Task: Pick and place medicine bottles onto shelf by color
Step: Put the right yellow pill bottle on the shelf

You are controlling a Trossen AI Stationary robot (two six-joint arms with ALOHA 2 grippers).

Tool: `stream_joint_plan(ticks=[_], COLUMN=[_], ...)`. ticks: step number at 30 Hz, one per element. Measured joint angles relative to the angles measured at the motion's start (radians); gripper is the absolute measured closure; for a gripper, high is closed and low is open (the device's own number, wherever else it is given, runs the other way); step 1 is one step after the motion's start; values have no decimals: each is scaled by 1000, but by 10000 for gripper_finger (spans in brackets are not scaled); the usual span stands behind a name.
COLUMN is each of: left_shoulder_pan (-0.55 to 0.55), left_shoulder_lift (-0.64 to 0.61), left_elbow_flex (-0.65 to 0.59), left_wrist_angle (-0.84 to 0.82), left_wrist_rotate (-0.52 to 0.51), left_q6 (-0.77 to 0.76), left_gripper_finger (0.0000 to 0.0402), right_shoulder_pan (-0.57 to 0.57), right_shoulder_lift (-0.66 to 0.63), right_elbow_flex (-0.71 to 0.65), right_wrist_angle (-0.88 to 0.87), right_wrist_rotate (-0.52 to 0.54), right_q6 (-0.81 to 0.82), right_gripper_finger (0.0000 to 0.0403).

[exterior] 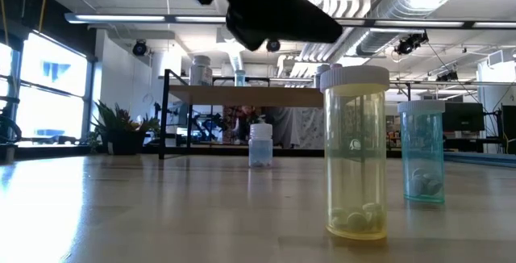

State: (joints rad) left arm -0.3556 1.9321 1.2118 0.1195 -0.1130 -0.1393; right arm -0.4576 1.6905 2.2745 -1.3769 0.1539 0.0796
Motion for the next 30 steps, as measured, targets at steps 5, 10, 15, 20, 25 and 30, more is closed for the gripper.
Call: stream_joint_plan(ticks=[5, 10, 15, 20, 25, 30], left_shoulder_pan=[-9, -22, -29, -28, -28, -28], left_shoulder_lift=[53, 85, 105, 134, 154, 154], left_elbow_flex=[0, 0, 0, 0, 0, 0], left_wrist_angle=[45, 76, 89, 133, 161, 160], left_wrist_rotate=[2, 20, 16, 16, 19, 5], left_q6=[-8, -15, -15, -15, -16, -15], left_gripper_finger=[135, 135, 135, 135, 135, 145], right_shoulder_pan=[0, 0, 0, 0, 0, 0], right_shoulder_lift=[0, 0, 0, 0, 0, 0], right_elbow_flex=[0, 0, 0, 0, 0, 0], right_wrist_angle=[-1, -3, -3, -3, -6, -11], right_wrist_rotate=[1, 1, 2, 1, 2, 2], right_q6=[18, 18, 29, 37, 37, 37], right_gripper_finger=[149, 149, 149, 149, 149, 149])
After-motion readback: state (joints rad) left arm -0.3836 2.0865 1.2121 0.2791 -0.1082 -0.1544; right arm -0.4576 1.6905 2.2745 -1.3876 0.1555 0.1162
